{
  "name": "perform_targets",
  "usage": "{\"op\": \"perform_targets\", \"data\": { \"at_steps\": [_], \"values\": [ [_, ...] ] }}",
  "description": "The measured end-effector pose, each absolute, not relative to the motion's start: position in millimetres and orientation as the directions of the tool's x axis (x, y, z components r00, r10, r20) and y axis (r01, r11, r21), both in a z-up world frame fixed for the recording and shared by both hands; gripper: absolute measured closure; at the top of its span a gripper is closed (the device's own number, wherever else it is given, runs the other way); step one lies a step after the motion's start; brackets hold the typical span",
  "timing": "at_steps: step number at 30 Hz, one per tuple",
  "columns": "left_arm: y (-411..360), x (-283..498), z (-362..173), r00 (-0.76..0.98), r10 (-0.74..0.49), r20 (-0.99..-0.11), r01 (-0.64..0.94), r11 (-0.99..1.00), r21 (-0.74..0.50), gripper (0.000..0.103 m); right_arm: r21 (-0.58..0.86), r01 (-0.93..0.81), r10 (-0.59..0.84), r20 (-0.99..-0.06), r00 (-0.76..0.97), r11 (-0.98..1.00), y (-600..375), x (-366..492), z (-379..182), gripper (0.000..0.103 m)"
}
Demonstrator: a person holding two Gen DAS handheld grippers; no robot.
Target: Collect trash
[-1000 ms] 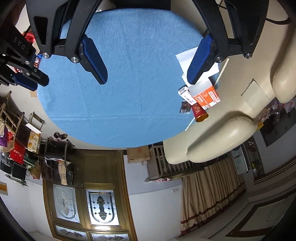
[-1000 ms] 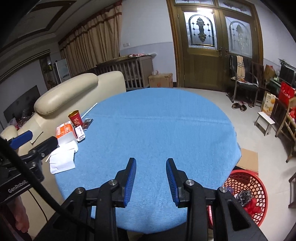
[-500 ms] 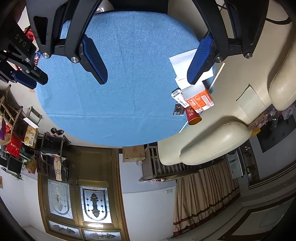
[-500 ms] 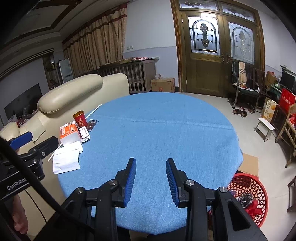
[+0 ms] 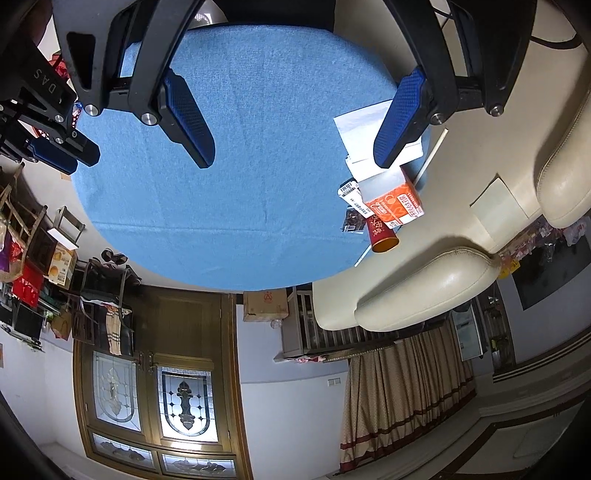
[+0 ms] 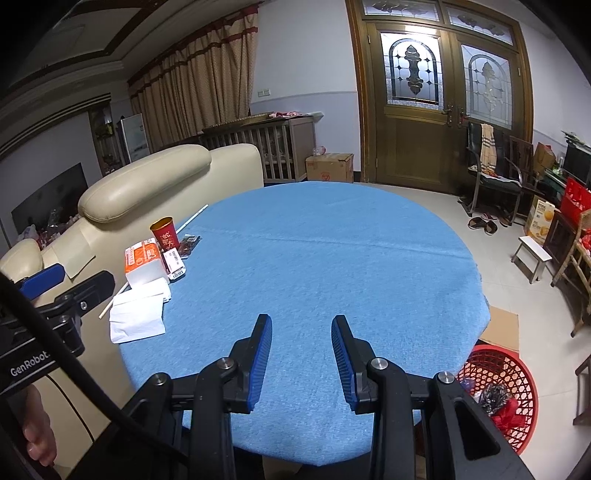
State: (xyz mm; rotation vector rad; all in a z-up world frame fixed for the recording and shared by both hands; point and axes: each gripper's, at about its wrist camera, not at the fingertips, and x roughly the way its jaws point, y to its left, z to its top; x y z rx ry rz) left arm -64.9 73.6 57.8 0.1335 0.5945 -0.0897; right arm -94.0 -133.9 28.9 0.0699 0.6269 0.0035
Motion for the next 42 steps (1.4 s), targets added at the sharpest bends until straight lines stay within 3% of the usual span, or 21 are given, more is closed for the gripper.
{"op": "perform_targets", "data": {
  "at_steps": [42],
  "values": [
    [80.7, -60.6, 50.2, 0.802, -0.053, -0.595, 0.126, 0.989, 0.083, 0.015, 0.061, 0.022, 0.02, -0.609, 0.793, 0.998, -123.6, -77.5, 21.2, 0.066]
  ]
}}
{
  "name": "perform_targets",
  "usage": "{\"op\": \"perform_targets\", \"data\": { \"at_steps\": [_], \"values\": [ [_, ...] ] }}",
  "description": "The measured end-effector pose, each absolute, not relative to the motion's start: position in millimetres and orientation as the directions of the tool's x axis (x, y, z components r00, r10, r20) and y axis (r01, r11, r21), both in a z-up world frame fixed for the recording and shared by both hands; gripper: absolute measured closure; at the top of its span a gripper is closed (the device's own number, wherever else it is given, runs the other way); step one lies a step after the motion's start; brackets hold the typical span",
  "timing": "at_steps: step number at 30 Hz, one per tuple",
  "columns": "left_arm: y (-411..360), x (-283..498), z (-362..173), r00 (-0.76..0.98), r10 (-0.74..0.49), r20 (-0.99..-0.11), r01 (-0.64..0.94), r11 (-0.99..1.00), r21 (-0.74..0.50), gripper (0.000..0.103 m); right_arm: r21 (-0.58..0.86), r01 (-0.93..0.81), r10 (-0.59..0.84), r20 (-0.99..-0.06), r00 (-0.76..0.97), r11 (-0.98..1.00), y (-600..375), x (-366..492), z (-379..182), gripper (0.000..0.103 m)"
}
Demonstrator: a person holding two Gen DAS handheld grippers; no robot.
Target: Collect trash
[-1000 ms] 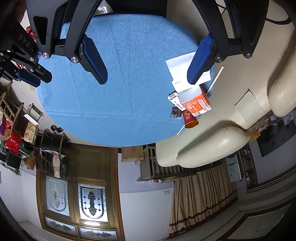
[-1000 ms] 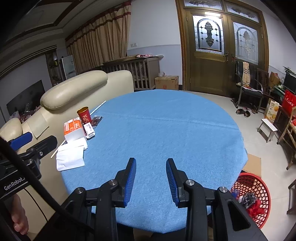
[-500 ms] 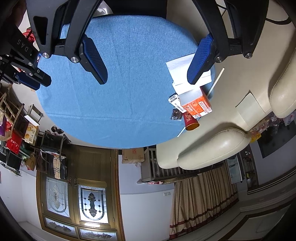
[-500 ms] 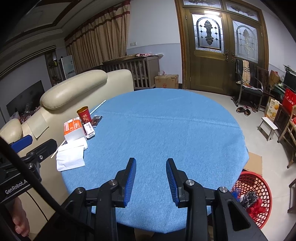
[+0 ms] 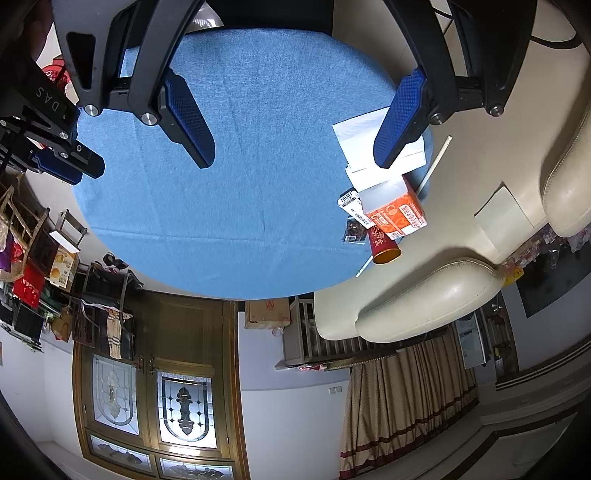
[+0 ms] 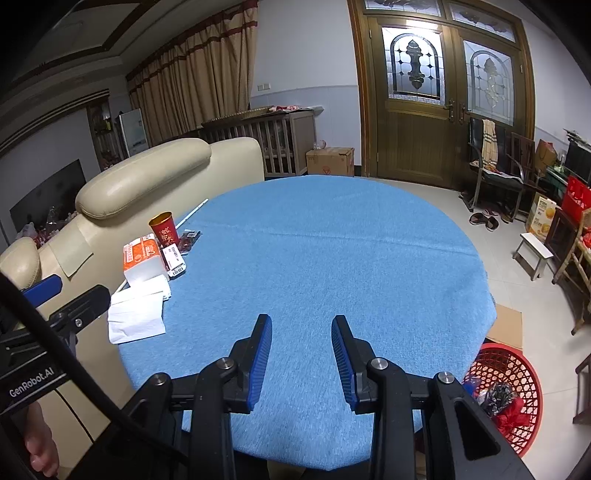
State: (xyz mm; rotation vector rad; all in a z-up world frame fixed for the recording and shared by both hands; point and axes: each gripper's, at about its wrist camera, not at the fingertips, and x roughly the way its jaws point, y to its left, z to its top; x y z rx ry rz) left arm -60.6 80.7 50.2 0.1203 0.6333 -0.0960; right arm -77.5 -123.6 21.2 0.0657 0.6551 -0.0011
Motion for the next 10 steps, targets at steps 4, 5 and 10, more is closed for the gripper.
{"op": "perform_targets", "data": {
  "at_steps": [4, 5, 10],
  "values": [
    [79.4, -52.4, 47.0, 0.799, -0.052, -0.599, 0.128, 0.988, 0.086, 0.015, 0.052, 0.023, 0.014, -0.616, 0.787, 0.998, -123.4, -69.0, 17.8, 0.066],
    [78.2, -49.2, 46.0, 0.798, -0.051, -0.601, 0.131, 0.987, 0.089, 0.015, 0.053, 0.023, 0.015, -0.618, 0.786, 0.998, -123.6, -66.6, 16.5, 0.066],
    [68.7, -27.6, 33.0, 0.77, -0.086, -0.632, 0.169, 0.983, 0.073, 0.015, 0.082, 0.028, 0.031, -0.639, 0.769, 0.996, -137.6, -41.4, 0.1, 0.066]
  ]
}}
